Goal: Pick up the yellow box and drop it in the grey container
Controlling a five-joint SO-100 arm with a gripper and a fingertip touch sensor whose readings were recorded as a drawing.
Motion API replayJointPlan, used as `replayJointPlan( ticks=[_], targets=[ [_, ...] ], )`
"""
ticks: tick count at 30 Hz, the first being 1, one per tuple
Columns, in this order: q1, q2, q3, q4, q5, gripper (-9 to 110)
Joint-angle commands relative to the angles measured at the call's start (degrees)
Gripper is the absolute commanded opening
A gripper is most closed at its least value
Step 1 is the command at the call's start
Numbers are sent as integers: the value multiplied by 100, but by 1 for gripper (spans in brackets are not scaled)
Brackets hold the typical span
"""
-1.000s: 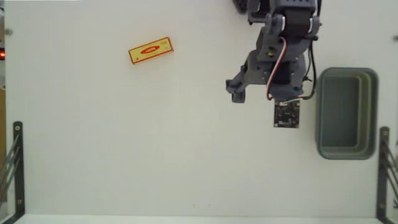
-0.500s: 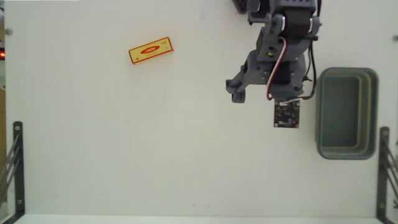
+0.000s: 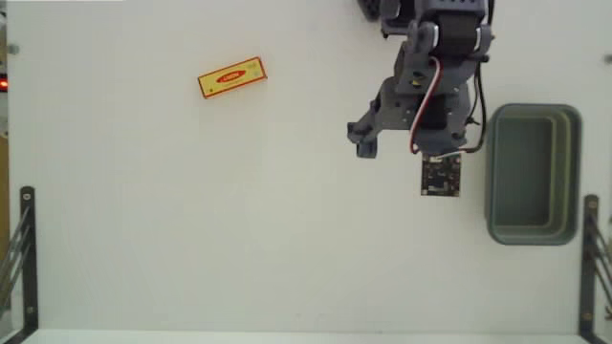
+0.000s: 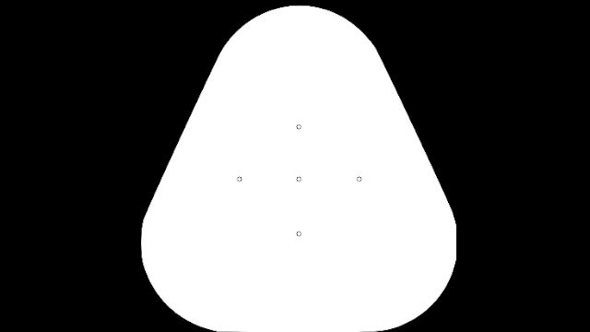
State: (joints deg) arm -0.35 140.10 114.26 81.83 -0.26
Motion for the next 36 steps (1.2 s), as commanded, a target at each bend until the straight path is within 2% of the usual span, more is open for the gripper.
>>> replayJointPlan(
  ticks=[1, 13, 36],
  targets=[
    [35, 202, 30, 13, 26, 110],
    [171, 202, 30, 13, 26, 110],
    [2732, 202, 30, 13, 26, 110]
  ],
)
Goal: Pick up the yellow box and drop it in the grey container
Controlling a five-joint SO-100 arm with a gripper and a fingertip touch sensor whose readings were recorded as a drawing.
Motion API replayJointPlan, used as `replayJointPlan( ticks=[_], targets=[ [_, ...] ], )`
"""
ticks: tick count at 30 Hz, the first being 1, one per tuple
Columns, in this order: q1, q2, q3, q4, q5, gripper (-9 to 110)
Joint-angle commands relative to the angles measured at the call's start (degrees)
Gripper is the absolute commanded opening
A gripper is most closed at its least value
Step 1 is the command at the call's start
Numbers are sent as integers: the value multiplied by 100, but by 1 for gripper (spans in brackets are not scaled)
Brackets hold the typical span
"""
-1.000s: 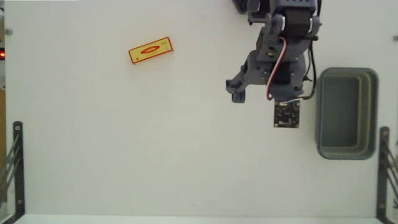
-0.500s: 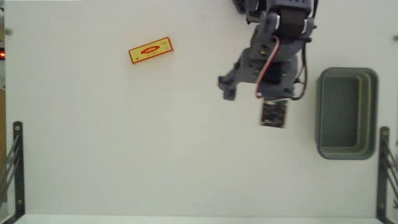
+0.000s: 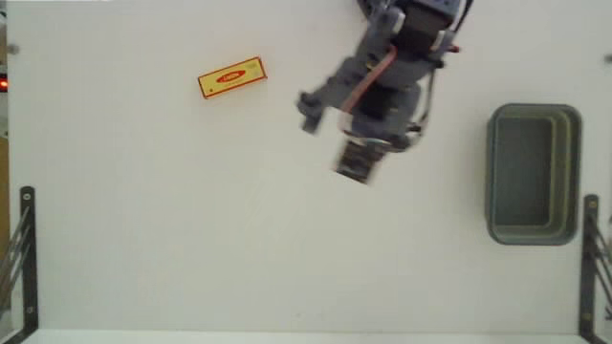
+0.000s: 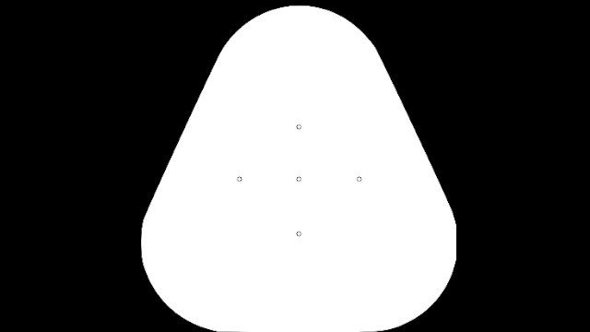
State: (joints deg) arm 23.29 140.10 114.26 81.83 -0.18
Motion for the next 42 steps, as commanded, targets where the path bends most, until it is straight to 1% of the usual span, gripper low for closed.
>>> replayJointPlan(
  ticks=[1, 29, 42],
  targets=[
    [495, 202, 30, 13, 18, 110],
    [3621, 202, 30, 13, 18, 110],
    [3729, 202, 30, 13, 18, 110]
  ],
)
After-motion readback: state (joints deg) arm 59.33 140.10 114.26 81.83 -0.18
